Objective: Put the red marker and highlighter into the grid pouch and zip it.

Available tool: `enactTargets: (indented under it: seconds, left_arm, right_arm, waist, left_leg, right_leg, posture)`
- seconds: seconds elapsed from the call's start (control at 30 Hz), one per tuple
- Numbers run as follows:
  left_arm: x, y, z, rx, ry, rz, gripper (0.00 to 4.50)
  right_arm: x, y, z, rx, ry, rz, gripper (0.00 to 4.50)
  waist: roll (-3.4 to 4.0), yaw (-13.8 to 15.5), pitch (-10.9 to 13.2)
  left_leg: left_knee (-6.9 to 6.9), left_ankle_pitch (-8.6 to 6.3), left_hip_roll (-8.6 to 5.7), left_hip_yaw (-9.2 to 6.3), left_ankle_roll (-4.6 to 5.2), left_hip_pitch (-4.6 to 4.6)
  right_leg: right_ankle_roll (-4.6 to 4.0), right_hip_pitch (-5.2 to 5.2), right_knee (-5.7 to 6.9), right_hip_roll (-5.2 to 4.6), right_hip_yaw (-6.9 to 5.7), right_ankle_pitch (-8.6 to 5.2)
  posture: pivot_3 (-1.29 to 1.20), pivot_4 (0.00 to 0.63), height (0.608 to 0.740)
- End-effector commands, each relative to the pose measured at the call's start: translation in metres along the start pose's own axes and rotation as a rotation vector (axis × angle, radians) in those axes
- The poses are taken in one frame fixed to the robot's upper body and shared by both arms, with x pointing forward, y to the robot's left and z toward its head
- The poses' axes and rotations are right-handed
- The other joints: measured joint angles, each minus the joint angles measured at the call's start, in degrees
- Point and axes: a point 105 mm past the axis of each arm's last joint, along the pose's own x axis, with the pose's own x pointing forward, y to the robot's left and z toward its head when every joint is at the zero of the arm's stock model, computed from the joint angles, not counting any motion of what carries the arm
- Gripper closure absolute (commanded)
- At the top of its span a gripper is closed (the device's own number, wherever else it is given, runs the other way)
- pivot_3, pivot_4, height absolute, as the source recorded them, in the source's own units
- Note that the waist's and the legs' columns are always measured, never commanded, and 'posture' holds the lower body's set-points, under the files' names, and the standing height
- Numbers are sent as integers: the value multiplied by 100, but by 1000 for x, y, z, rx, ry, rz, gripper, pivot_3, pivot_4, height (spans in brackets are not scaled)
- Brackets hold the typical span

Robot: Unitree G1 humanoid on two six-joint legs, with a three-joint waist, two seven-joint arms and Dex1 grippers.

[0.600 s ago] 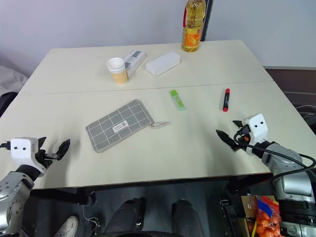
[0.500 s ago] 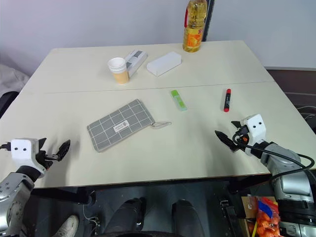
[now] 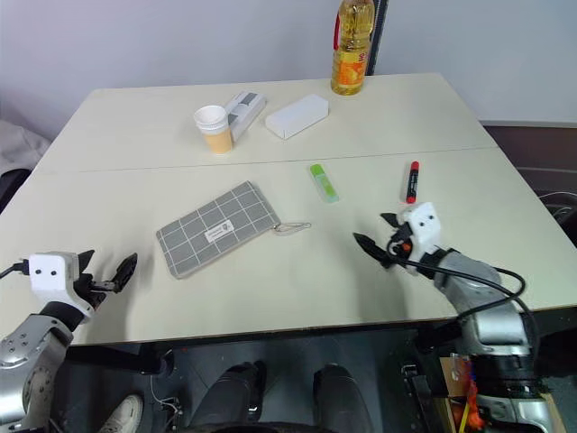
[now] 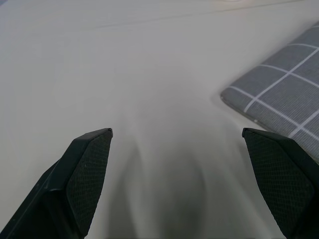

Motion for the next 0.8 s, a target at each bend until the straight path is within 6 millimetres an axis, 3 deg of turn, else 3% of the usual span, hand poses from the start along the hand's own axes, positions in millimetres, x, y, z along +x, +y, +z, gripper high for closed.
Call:
enactTargets:
  seconds: [0.03, 0.2, 0.23, 0.5, 0.63, 0.8]
  left_arm:
    - [-1, -9, 12, 45, -54, -44, 0]
    - [3, -17, 16, 75, -66, -93, 0]
    - [4, -18, 17, 78, -68, -97, 0]
    - [2, -21, 23, 172, -62, -162, 0]
    - [0, -14, 28, 220, -61, -167, 0]
    - [-6, -3, 26, 303, -24, -187, 0]
  right_arm:
    - [21, 20, 22, -47, -61, 57, 1491]
    - [65, 53, 23, -65, -38, 97, 4170]
    - [71, 58, 25, -61, -42, 99, 4471]
    - [124, 88, 34, -115, 5, 148, 4471]
    - [146, 89, 16, -49, 112, 116, 4471]
    - [152, 88, 3, 23, 170, 91, 4471]
  waist:
    - [0, 3, 0]
    - [0, 4, 0]
    - [0, 3, 0]
    - [0, -20, 0]
    - [0, -20, 0]
    - [1, -31, 0]
  left_leg:
    - [0, 0, 0, 0, 0, 0]
    - [0, 0, -1, -2, 0, -2]
    - [0, 0, -1, -2, 0, -1]
    - [-5, 0, -1, -2, 0, -2]
    - [-7, 0, -1, -2, 0, -2]
    - [-10, 0, -2, 0, -1, -2]
  right_leg:
    - [0, 0, 0, 0, 0, 0]
    - [-1, -3, -1, -1, 0, 0]
    - [-1, -3, -1, -1, 0, 0]
    - [9, -9, 0, 1, 0, 7]
    - [9, -10, 0, 0, 0, 7]
    - [9, -13, 0, -1, 2, 8]
  posture:
    - [0, 150, 740]
    - [0, 150, 740]
    - [0, 150, 740]
    - [0, 150, 740]
    - [0, 150, 740]
    - [0, 150, 740]
